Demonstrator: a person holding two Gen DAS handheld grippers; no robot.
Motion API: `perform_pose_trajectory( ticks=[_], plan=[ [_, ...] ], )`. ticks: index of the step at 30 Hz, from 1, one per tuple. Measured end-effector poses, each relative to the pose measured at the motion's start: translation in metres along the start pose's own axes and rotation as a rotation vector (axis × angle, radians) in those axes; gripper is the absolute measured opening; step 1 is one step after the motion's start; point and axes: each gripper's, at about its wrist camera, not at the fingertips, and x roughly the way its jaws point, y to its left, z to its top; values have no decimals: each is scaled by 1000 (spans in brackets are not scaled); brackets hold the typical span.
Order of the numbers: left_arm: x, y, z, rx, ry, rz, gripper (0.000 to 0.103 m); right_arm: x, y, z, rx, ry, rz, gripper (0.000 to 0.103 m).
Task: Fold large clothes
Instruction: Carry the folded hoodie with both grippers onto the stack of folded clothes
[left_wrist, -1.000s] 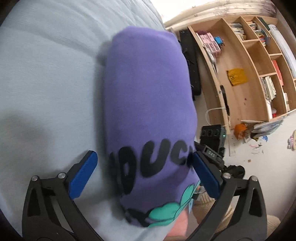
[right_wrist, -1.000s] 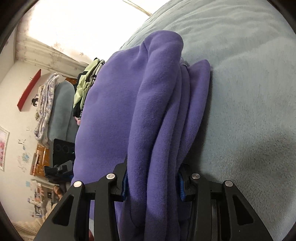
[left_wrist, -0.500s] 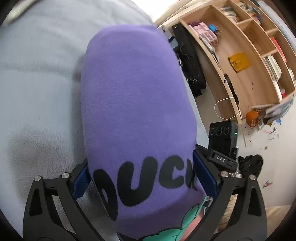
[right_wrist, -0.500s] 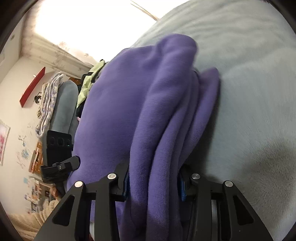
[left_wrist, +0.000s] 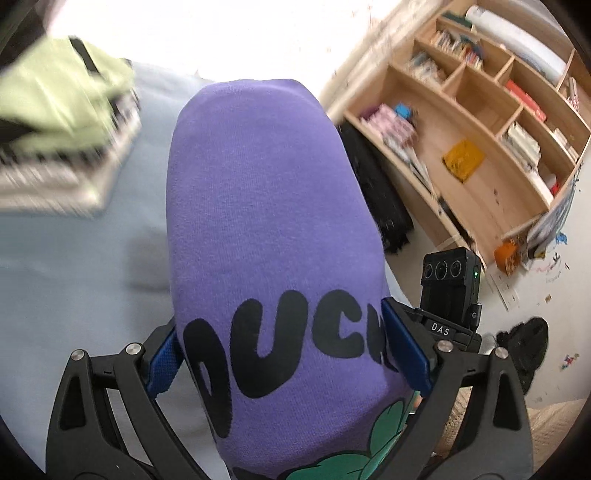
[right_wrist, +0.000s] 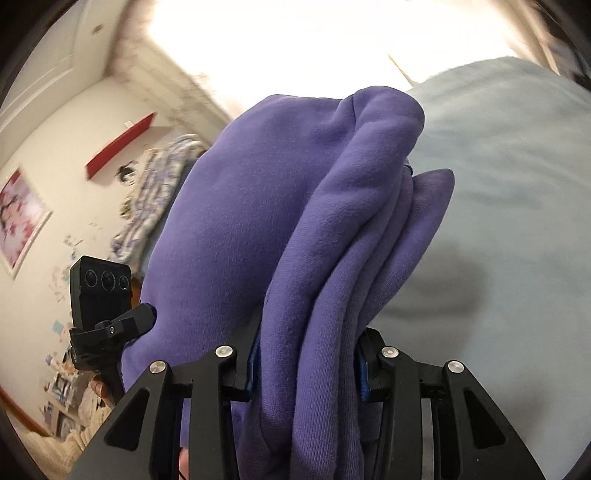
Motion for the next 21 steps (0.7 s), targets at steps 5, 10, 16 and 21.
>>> perform_pose_trajectory(
  ticks=[5,10,16,21],
  plan=[
    [-83,37,89,40,-104,93,95,89,73,77,-84,-26,73,38],
    [-125,91,189,106,-172,170,95,191,103,147,-81,-62,120,38],
    [-118,197,288,85,-186,205,95,344,101,208,-35,-92,96,38],
    [-74,287,324,8,-137,262,95,471,58,227,82,-23,56,38]
  ],
)
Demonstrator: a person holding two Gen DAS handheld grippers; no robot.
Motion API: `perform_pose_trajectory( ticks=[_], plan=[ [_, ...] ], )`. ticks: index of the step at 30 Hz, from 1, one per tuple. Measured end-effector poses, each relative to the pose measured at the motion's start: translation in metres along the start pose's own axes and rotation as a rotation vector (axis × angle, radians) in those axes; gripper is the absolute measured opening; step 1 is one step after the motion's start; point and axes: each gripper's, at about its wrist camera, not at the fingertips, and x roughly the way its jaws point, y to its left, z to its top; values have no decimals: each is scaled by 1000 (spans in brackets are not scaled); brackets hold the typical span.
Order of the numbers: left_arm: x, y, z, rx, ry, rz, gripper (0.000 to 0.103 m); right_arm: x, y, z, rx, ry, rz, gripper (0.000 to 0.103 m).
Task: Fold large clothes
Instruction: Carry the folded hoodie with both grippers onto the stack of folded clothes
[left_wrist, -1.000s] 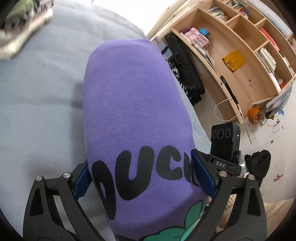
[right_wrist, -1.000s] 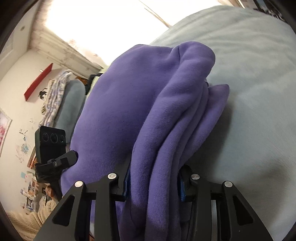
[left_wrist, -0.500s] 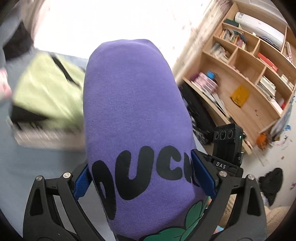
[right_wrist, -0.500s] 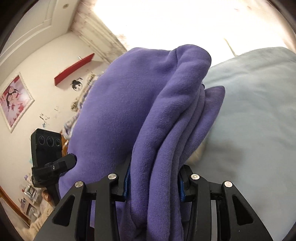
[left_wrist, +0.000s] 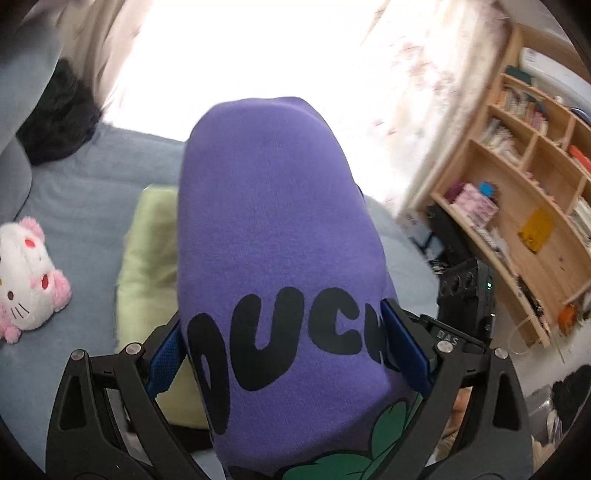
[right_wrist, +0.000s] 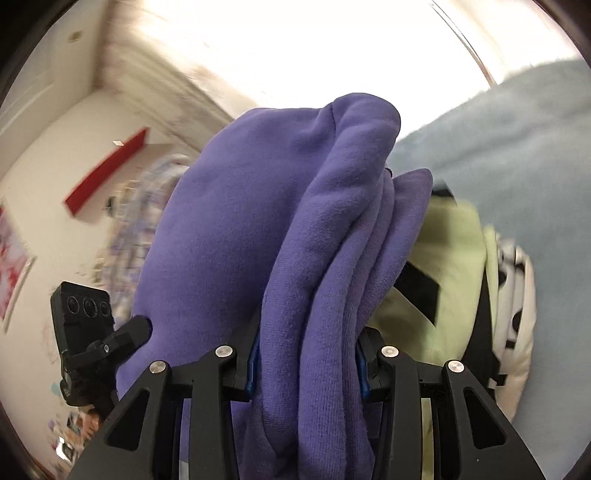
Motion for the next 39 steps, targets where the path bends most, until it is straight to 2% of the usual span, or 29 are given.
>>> perform_pose_trajectory(
  ticks=[1,2,3,5,7,8,9,13,14,15,16,17,18,19,20,21,22,24,25,27,29,33,36,39],
  plan=[
    [10,18,-2,-8,28,25,95,17,-13,-4,13,24,-29,38],
    [28,35,-7,-22,65,84,95,37,-29,-13,17,46,-72,38],
    [36,45,-13,-24,65,106,98,43,-39,-17,15,39,-65,38],
    [39,57,-20,-35,25,90,103,51,-52,-20,16,31,-27,42],
    [40,58,-21,-37,4,77,103,63,-54,-17,-13,42,-69,50],
    [38,54,-20,-8,-10,103,103,65,-53,-15,-47,47,-109,58],
    [34,53,-22,4,-18,122,103,56,-44,-15,-75,45,-126,62],
    [15,42,-25,47,-55,229,100,45,-33,-8,-172,4,-197,67],
    [9,37,-22,56,-77,267,97,42,-29,-5,-192,-13,-208,67],
    [2,35,-29,63,-97,281,89,40,-24,-2,-212,-39,-222,67],
    [-3,31,-26,64,-114,295,80,37,-15,2,-230,-67,-223,67],
    [-6,27,-24,60,-122,308,76,37,-10,5,-240,-85,-210,66],
    [-9,21,-22,59,-122,303,69,36,-4,9,-245,-90,-202,60],
    [-10,16,-21,59,-126,298,64,39,-2,11,-247,-86,-193,56],
    [-11,11,-20,66,-125,294,61,45,4,14,-242,-72,-178,47],
    [-10,5,-20,77,-121,285,54,52,16,18,-236,-48,-160,41],
    [-8,0,-18,86,-116,277,48,63,17,18,-231,-24,-156,40],
    [0,-10,-23,117,-96,283,46,69,18,9,-223,22,-178,38],
    [4,-16,-25,135,-84,312,46,80,12,6,-223,35,-208,37],
    [15,-18,-30,166,-69,359,47,93,3,-5,-230,48,-248,28],
    [18,-21,-34,172,-67,376,48,96,-5,-12,-223,52,-244,23],
    [17,-31,-38,167,-68,408,49,87,-10,-17,-201,74,-239,23],
    [11,-48,-44,181,-57,476,48,73,-3,-20,-217,101,-276,26],
    [-3,-72,-54,203,-41,481,48,45,0,-25,-219,113,-283,27]
  ],
)
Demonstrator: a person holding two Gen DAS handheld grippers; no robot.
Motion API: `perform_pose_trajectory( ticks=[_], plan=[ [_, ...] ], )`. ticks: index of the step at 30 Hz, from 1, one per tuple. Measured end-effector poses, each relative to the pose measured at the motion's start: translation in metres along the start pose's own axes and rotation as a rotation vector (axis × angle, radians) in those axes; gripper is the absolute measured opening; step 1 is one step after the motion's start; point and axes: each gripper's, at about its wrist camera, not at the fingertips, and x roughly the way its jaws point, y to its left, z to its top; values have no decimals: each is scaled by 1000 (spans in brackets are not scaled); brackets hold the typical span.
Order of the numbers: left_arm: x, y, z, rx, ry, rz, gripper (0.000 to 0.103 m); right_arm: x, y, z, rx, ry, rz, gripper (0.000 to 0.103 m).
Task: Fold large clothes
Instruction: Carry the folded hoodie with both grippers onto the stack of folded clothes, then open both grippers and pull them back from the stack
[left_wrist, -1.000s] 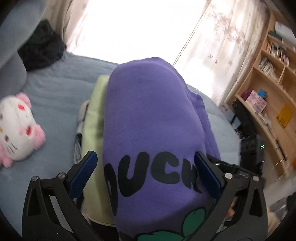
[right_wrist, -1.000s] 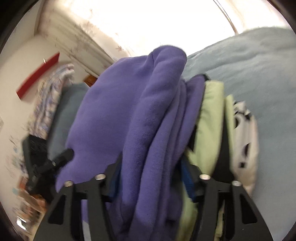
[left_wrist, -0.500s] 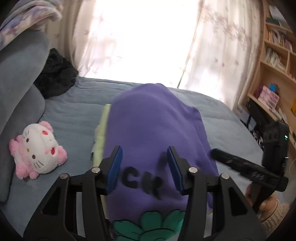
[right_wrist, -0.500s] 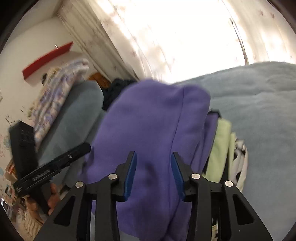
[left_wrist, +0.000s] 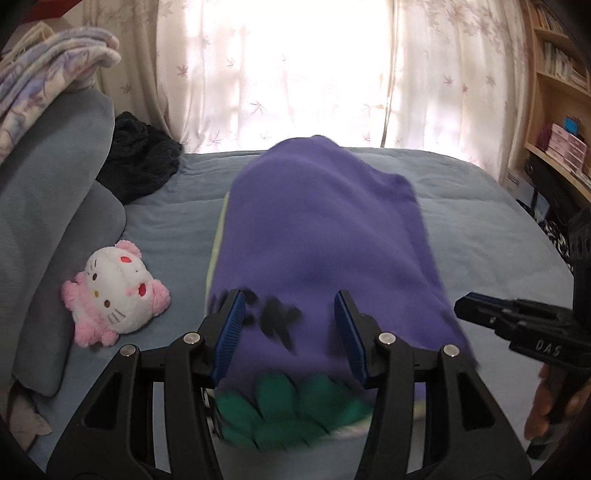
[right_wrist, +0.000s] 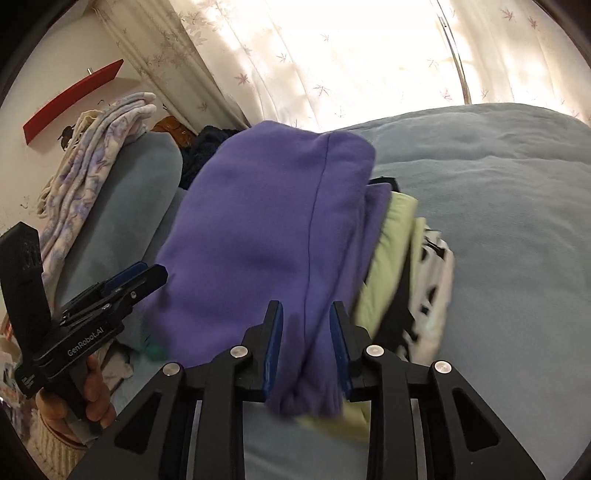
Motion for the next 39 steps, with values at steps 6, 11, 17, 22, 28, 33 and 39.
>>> perform_pose_trajectory(
  ticks=[6,11,17,22,28,33,39],
  plan=[
    [-83,-39,-17,9,-39,-6,49,-71,-19,-19,-7,-4,-24,32],
    [-156,-72,-33,2,-76,8,49,-140,-24,-48,-31,-33,-54,39],
    [-245,-112,-64,-19,-104,-2,49,-211,-26,-83,-46,-30,-48,44],
    [-305,-147,-91,-7,-105,-23,53,-264,-21,-117,-92,-30,-126,59],
    [-350,-175,-120,-10,-102,-37,89,-336,-6,-149,-159,-44,-259,80],
    [-361,-191,-146,-5,-66,-29,91,-390,-1,-182,-181,-36,-306,91],
    [-354,-202,-191,-51,4,-32,92,-408,-18,-245,-146,16,-293,94]
  ],
)
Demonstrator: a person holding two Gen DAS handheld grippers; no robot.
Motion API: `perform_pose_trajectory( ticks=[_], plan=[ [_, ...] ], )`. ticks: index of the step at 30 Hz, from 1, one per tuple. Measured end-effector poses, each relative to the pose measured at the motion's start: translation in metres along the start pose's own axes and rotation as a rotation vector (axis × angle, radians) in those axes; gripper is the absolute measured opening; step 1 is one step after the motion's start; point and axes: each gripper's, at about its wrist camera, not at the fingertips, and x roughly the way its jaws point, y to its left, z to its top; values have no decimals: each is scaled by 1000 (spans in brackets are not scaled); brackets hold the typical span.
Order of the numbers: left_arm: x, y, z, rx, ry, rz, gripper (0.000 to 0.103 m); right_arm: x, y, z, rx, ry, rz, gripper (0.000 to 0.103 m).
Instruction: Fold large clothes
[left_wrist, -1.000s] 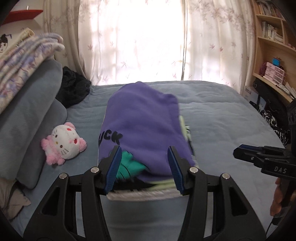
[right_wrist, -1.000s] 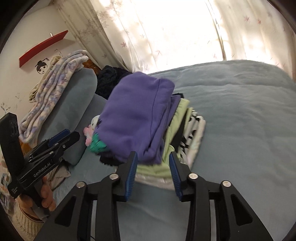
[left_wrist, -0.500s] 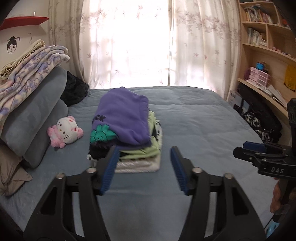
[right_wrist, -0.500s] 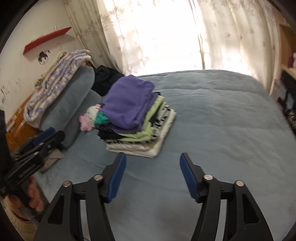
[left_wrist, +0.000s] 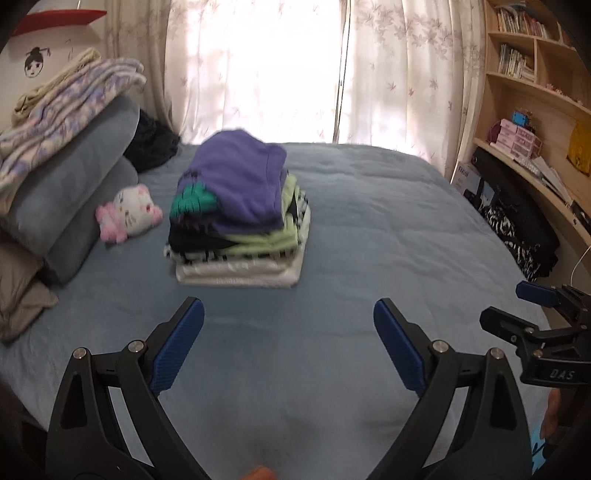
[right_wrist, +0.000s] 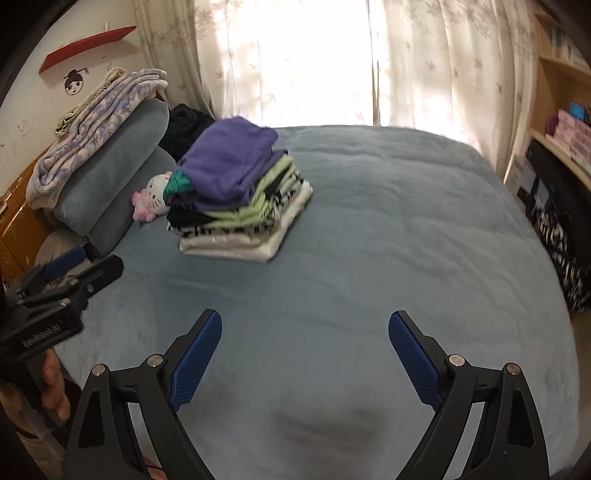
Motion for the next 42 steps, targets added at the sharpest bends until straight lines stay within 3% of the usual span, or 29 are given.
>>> perform_pose_trajectory(
  ticks=[8,12,17,22,42],
  plan=[
    [12,-21,-98,-25,89,-24,92,2,-21,-107,95,22,-3,94],
    [9,-25,-131,-55,106,-16,92,-4,-27,-157,146,24,-8,95],
    [-8,-33,-152,-51,76,10,92,-21,-33,-201,221,24,49,95],
    [-23,-44,-157,-9,46,33,92,-38,-23,-216,126,-9,7,96],
    [-34,-45,-159,-11,55,44,92,-58,-35,-209,91,-27,33,96]
  ],
)
